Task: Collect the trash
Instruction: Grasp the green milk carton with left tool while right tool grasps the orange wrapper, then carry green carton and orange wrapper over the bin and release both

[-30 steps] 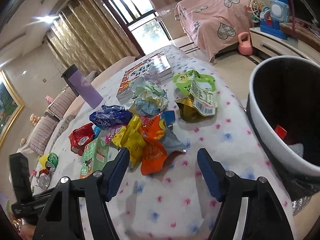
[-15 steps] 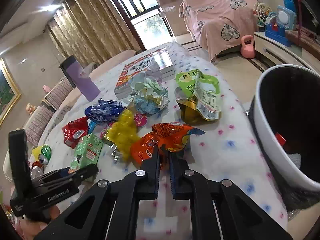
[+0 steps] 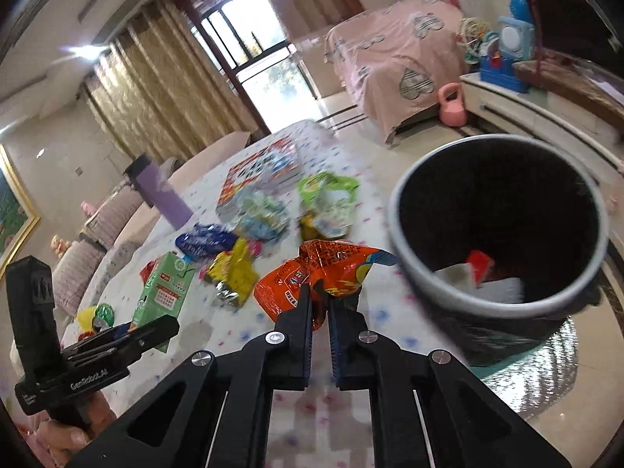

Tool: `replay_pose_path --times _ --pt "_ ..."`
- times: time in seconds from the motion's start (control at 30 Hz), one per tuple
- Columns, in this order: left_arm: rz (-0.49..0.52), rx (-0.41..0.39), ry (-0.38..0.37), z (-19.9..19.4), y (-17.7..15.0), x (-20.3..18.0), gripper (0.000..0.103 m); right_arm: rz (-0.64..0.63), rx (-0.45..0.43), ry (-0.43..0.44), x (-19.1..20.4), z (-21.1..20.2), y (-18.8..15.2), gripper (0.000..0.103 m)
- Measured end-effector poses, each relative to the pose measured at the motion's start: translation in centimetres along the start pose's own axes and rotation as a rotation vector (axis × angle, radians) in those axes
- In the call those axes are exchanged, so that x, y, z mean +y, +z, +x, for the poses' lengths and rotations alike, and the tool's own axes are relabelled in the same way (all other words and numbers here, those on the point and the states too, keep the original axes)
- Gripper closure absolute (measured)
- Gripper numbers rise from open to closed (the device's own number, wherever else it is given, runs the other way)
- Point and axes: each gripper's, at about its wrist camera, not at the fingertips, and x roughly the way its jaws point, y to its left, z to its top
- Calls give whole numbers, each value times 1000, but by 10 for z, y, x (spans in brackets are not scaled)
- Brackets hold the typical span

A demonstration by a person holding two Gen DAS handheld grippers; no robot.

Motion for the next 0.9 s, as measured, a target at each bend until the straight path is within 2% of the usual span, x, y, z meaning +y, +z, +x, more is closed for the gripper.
replay_pose_path --times 0.4,0.9 --pt "134 15 -85 18 17 -68 55 57 -77 -102 -53 -46 13 96" --pt "245 40 -146 57 47 -136 55 68 -80 -159 -92 -48 32 96"
